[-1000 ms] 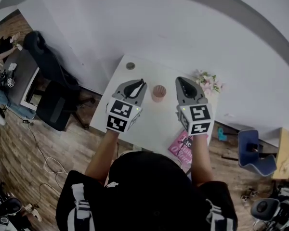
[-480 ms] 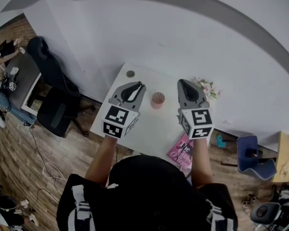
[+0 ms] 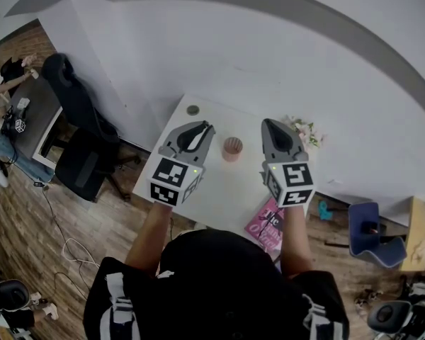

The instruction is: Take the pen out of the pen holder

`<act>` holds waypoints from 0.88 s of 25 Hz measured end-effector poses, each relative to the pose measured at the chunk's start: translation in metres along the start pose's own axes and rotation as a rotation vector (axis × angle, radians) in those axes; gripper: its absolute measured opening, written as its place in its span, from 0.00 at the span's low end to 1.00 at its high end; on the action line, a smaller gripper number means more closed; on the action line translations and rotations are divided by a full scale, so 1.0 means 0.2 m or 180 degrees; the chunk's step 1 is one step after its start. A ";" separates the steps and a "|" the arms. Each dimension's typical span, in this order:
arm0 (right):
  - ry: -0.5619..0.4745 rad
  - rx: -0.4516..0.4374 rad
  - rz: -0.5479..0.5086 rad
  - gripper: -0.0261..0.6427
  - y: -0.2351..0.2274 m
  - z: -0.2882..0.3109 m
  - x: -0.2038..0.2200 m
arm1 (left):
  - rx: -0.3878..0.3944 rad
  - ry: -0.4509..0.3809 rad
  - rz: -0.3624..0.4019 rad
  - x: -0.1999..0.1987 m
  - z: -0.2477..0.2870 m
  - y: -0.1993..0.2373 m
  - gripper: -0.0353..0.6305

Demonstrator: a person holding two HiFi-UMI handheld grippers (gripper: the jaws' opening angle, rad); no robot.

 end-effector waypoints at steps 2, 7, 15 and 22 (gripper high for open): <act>0.0002 -0.0003 -0.0004 0.09 0.00 0.00 0.00 | -0.0006 0.0000 -0.0007 0.00 0.00 0.00 0.14; -0.0006 -0.0001 0.0016 0.09 -0.01 0.01 0.00 | -0.0019 0.0001 -0.0024 0.00 0.01 0.00 0.14; 0.0009 -0.0027 0.0039 0.09 -0.01 0.03 0.01 | -0.0020 -0.0005 -0.0119 0.01 0.01 0.01 0.14; 0.0007 -0.0038 0.0031 0.09 0.01 0.04 0.01 | -0.0081 0.0033 0.0006 0.03 0.00 0.02 0.14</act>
Point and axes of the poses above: the fingertips, and each gripper's own axes: z forward along the fingers, y to its left, x out of its underside, the point moved 9 cm from there along -z, backward along the fingers, and after that the axes turned 4 degrees about -z, right-handed, at the moved point
